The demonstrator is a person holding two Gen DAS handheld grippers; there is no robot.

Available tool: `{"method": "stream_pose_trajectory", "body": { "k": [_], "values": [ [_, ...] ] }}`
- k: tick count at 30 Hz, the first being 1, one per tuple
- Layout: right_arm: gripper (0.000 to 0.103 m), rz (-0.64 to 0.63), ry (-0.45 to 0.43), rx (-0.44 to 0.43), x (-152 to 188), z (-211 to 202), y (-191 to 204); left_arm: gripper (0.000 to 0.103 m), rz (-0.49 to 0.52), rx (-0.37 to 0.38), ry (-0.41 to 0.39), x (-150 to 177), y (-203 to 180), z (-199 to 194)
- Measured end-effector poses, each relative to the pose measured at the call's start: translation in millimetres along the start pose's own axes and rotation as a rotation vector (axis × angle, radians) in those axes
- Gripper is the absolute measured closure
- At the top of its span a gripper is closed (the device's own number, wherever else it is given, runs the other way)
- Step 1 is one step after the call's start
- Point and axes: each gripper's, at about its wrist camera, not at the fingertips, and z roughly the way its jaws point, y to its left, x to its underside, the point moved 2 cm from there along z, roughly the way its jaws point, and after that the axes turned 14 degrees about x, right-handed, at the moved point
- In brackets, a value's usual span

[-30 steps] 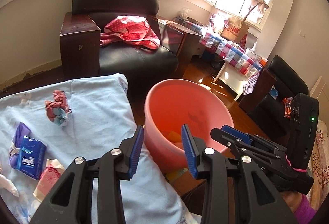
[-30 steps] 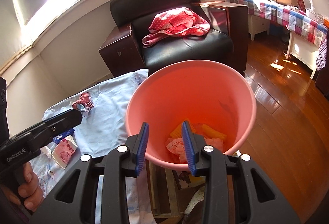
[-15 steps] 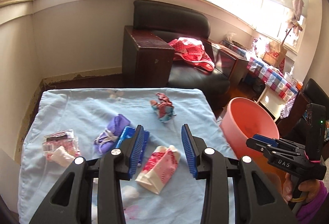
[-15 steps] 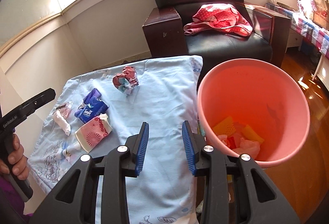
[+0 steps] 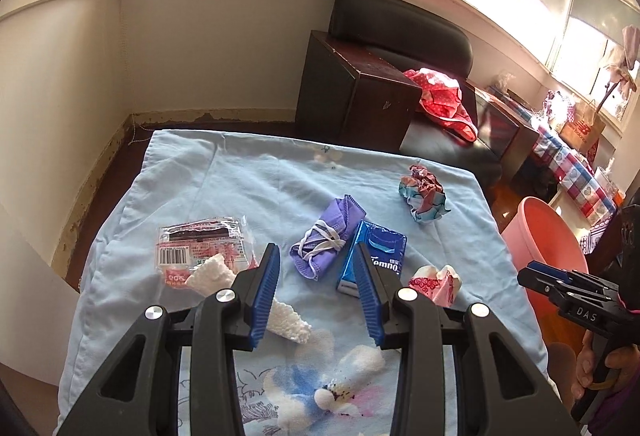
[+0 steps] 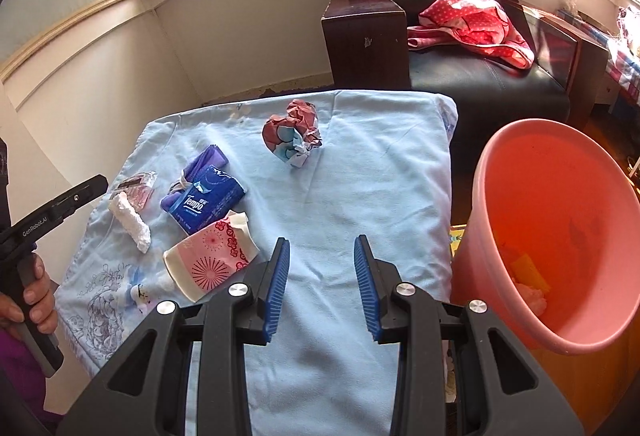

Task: Collect trash
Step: 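Move both open tools back over the trash on the bed, then grasp the purple face mask with the left tool while the right tool grasps the crumpled pink paper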

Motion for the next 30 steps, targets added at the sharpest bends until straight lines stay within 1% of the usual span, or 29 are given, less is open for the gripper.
{"method": "stream_pose_trajectory", "body": {
  "k": [3,7,11,15,16,21,22,26,29,30],
  "values": [
    [0.069,-0.021,0.005,-0.006,-7,7,9,0.066,-0.001,0.033,0.042,-8,1,23],
    [0.069,-0.041,0.012,-0.020,-16,16,20,0.066,0.000,0.050,0.123,-14,9,59],
    [0.069,-0.045,0.015,-0.037,-29,26,27,0.066,-0.023,0.032,0.202,-16,23,92],
    [0.069,-0.028,0.006,-0.060,-44,35,32,0.065,-0.028,0.015,0.252,-12,35,112],
    [0.069,-0.024,0.003,-0.065,-49,38,33,0.061,-0.034,0.025,0.255,-11,36,114],
    [0.069,-0.012,0.001,-0.072,-68,55,42,0.061,0.009,0.050,0.250,-6,32,122],
    [0.069,-0.012,0.006,-0.075,-72,60,44,0.068,0.017,0.063,0.248,-5,31,122],
    [0.069,-0.023,0.022,-0.064,-83,77,54,0.076,0.037,0.074,0.228,-3,29,119],
    [0.059,-0.024,0.021,-0.040,-87,86,57,0.081,0.013,0.078,0.201,-4,33,110],
    [0.058,-0.018,0.021,-0.033,-88,89,57,0.082,0.002,0.073,0.189,-5,35,107]
  ]
}}
